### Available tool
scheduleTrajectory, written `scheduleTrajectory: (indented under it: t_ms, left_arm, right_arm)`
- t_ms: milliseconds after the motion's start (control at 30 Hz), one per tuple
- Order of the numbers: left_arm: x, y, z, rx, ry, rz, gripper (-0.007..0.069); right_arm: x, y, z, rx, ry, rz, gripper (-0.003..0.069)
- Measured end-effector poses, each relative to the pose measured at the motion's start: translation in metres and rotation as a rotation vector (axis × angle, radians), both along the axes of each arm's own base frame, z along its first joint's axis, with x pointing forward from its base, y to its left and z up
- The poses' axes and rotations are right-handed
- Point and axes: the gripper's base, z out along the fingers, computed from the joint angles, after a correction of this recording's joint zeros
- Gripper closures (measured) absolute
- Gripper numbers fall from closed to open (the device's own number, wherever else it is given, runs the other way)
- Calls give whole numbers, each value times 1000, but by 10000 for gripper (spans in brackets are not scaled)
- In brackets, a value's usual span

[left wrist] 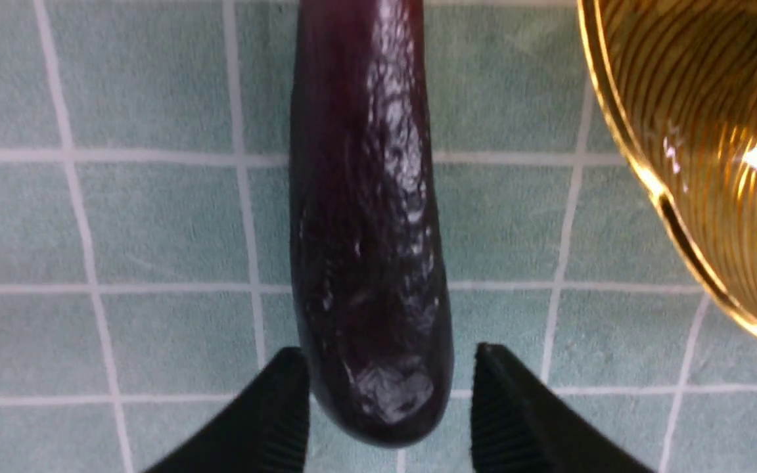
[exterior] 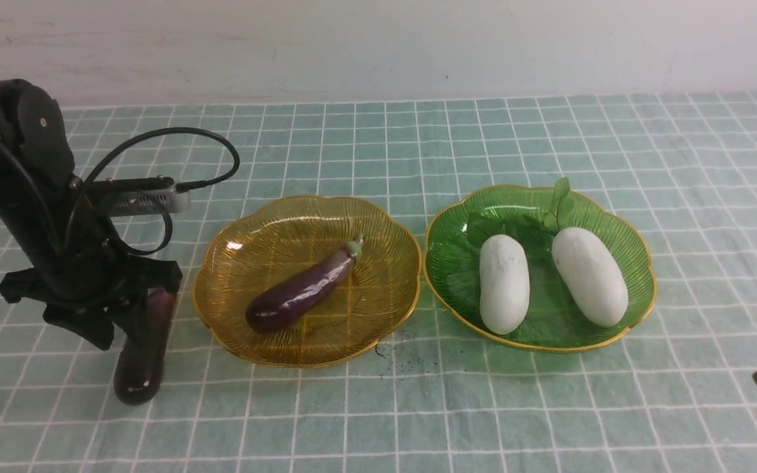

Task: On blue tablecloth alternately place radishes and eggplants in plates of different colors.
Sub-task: 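Pick up the eggplant and place it in the yellow plate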

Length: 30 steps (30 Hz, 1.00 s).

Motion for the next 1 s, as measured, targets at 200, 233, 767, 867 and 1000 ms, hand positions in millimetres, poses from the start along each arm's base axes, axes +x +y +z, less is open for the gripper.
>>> scheduleTrajectory:
  t_ms: [200, 233, 767, 867, 1000]
  left_arm:
    - [6, 0, -7, 2, -22, 2, 124]
    - [7, 0, -11, 2, -12, 2, 116]
    - [9, 3, -61, 33, 202, -22, 258]
    - [4, 6, -55, 72, 232, -43, 258]
    - [1, 11, -45, 124, 221, -66, 258]
  right_arm:
    - [1, 0, 1, 3, -17, 0, 657]
    - [1, 0, 1, 4, -19, 0, 657]
    - [2, 0, 1, 3, -24, -1, 657]
    - [2, 0, 1, 3, -24, -1, 657]
    - [2, 0, 1, 3, -24, -1, 657]
